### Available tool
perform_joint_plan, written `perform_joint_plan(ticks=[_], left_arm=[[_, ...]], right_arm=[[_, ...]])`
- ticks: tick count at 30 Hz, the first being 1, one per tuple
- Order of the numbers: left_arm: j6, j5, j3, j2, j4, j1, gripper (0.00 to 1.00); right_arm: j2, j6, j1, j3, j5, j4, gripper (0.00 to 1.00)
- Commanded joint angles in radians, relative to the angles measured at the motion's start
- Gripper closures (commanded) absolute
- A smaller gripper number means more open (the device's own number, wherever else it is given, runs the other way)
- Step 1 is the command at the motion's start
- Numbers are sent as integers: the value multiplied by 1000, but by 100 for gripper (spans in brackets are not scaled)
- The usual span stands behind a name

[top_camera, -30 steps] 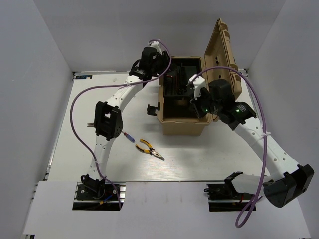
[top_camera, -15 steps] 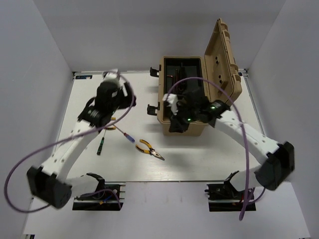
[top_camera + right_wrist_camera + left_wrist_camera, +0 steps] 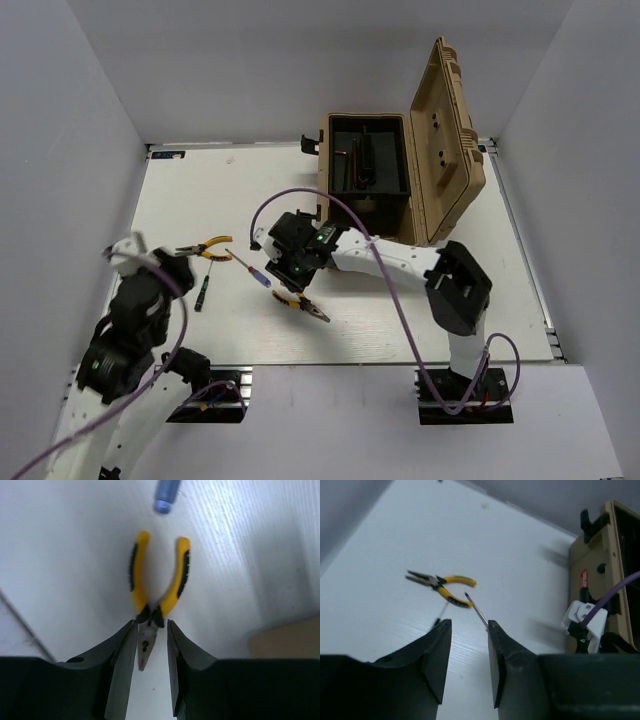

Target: Sort the tools into containers

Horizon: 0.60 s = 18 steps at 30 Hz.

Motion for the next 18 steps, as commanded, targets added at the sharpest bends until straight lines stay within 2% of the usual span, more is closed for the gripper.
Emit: perform_joint_plan(ticks=[1,2,5,6,7,11,18], left_arm=[[28,-112,-43,-134,-57,-9,60],[48,-112,-56,-163,-43,-9,65],[77,-80,-77,-217,-5,-19,61],[77,-80,-77,-217,-5,-19,55],[77,-80,-77,-229,-5,-19,39],[100,-59,-86,-240,15,-19,22],[109,-59,-95,-240,25,-19,21]], right_arm=[[64,53,1,60,161,31,63],[93,55,-1,69,170,28,62],[150,61,-1,112,173,14,62],[160,66,-1,128,176,11,62],[179,70,-2,135,175,13,61],[237,79,1,177,167,-6,59],[277,81,-4,174,160,-13,59]])
